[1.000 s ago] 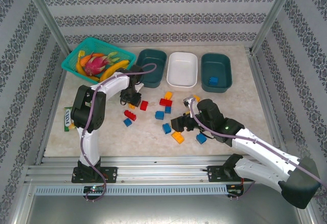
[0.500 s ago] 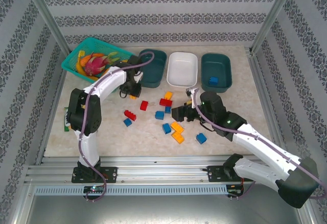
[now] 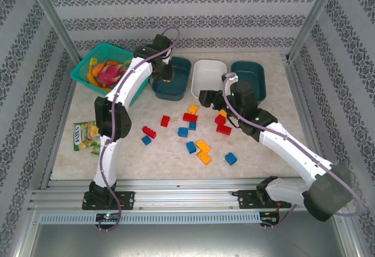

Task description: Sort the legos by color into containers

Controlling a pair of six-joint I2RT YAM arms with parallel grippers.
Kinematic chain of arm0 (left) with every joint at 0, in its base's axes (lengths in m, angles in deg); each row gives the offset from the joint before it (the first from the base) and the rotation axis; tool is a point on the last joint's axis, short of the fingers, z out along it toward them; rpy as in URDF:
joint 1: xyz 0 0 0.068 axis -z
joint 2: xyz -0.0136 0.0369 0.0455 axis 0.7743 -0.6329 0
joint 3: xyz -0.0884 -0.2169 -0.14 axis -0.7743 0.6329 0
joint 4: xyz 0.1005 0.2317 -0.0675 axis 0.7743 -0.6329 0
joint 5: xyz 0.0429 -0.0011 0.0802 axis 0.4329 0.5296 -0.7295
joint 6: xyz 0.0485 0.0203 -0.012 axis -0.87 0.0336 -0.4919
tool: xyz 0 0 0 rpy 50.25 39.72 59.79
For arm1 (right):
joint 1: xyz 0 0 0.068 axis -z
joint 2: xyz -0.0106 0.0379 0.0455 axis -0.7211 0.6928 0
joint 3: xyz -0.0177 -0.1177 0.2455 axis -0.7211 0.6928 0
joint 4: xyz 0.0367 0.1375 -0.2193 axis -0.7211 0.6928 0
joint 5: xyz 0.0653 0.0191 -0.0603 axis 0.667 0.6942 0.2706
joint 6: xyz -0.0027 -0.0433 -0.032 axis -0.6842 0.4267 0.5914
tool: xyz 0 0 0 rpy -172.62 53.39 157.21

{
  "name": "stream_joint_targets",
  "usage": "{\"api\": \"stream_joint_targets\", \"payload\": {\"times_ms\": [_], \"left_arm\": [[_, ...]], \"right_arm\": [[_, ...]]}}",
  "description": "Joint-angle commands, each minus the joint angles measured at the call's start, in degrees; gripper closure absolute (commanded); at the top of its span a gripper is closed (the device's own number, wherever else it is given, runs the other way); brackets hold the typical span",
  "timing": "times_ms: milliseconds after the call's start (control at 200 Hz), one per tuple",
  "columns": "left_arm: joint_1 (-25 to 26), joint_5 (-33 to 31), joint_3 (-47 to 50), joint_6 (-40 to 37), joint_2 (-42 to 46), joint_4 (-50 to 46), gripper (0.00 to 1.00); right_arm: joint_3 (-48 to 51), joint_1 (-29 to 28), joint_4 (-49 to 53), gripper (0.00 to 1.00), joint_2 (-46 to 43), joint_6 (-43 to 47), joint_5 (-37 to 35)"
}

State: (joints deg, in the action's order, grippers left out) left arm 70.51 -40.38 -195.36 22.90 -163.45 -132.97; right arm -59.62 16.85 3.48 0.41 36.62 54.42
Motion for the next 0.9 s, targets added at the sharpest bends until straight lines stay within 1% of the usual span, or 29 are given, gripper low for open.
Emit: {"api": "stream_joint_targets", "payload": {"times_ms": [0,160,295,385,435,500,555,624,699,754,794,819,899], "left_arm": [[-1.5,1.4,-2.1,3.7,-3.5,2.7,0.67],[-1.7,3.3,-3.5,5.7,-7.7,9.8,0.66],[-1.7,5.8,-6.6,6.6,-12.5,10.0,0.64],[-1.9,7.2,-7.5,7.7,-14.5,9.6,0.59],[-2.0,8.0,-7.4,8.3,-15.0,9.6,0.55],[-2.0,8.5,-7.5,8.9,-15.1,9.7,0.45],[-2.1,9.1,-7.5,9.2,-14.8,9.9,0.38],[-2.2,9.4,-7.6,9.4,-14.0,10.2,0.33],[-2.4,9.5,-7.7,9.5,-12.5,10.1,0.29],[-2.4,9.7,-7.8,9.7,-10.9,10.1,0.29],[-2.5,9.8,-7.7,9.8,-9.3,10.0,0.27],[-2.5,9.8,-7.7,9.9,-8.4,9.7,0.25],[-2.4,9.0,-6.9,10.8,-4.5,8.3,0.22]], "right_arm": [[-3.4,1.3,-4.6,0.13,2.3,-4.2,-1.8],[-4.6,2.0,-4.0,0.13,3.3,-4.1,-0.7],[-3.2,3.2,-3.0,0.13,2.8,-5.3,-0.1],[-2.5,3.8,-1.6,0.14,2.2,-5.7,-0.9],[-2.6,4.2,0.8,0.14,2.2,-6.1,-1.8],[-2.8,5.2,3.4,0.15,2.2,-7.2,-2.4],[-3.3,5.9,6.6,0.16,2.4,-7.7,-2.4],[-4.4,6.9,10.9,0.17,2.8,-7.9,-2.4],[-5.9,7.5,16.6,0.16,3.2,-7.4,-2.5],[-6.7,7.9,21.2,0.14,3.5,-7.5,-2.9],[-7.2,8.2,24.8,0.11,3.9,-7.7,-3.0],[-7.4,8.5,26.8,0.1,4.2,-7.6,-2.9],[-7.6,9.0,32.9,0.07,5.4,-6.9,-2.7]]}}
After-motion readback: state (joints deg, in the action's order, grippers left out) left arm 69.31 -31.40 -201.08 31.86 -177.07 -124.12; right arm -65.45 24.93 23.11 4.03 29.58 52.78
